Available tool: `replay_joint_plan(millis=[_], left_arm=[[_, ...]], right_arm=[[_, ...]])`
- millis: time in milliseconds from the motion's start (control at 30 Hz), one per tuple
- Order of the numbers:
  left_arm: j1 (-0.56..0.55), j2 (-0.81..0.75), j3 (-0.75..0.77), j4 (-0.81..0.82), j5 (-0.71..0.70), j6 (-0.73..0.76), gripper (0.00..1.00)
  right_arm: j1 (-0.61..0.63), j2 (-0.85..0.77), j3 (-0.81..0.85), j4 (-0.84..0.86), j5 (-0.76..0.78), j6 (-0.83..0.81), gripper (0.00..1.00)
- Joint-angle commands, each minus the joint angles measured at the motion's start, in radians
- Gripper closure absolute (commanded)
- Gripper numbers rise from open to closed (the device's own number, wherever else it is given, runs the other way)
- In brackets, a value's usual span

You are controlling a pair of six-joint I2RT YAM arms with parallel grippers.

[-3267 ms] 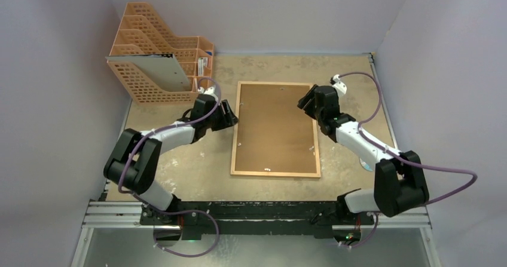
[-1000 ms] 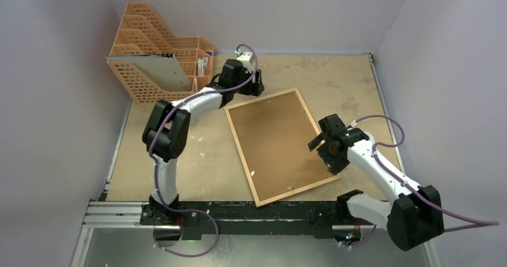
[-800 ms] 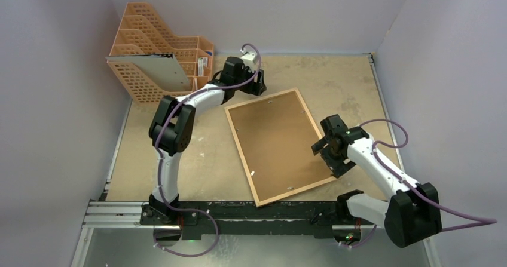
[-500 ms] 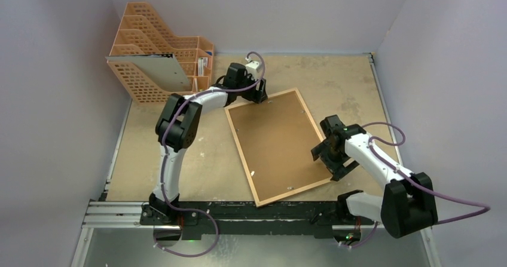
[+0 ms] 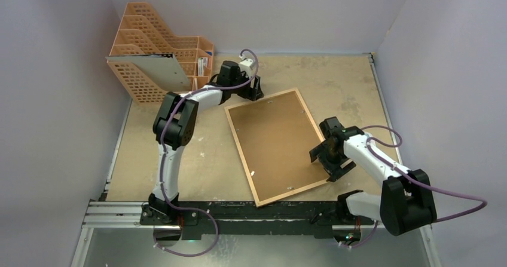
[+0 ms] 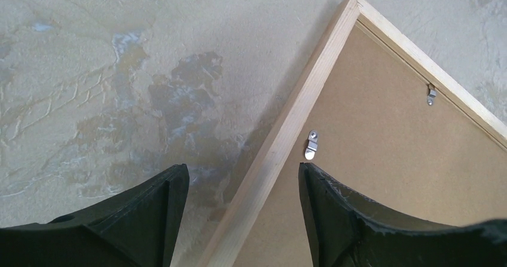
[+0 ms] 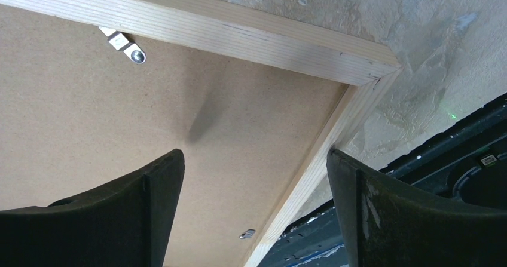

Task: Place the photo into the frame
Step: Adjust the photo frame at the center of the board.

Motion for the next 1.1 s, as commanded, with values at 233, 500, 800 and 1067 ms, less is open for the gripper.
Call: replay_joint_plan(millis=[233, 500, 800, 1067], left_arm=[[0.006, -0.011, -0.079, 0.017, 0.104, 0.034, 0.46], [0.006, -0.015, -0.103, -0.054, -0.066, 0.068, 0.59], [0.006, -0.084, -0.128, -0.179, -0.275, 0.021, 0.96], [0.006, -0.240, -0.304, -0.245, -0.326, -0.103, 1.00]], right_arm=[[-0.005, 0.046, 0.028, 0.025, -0.007, -0.010, 0.14], [-0.004, 0.058, 0.101, 0.081, 0.019, -0.096, 0.16], [-0.005, 0.083, 0.174, 0.332, -0.116, -0.363, 0.15], [-0.005, 0.008, 0.238, 0.579, -0.175, -0.519, 0.16]])
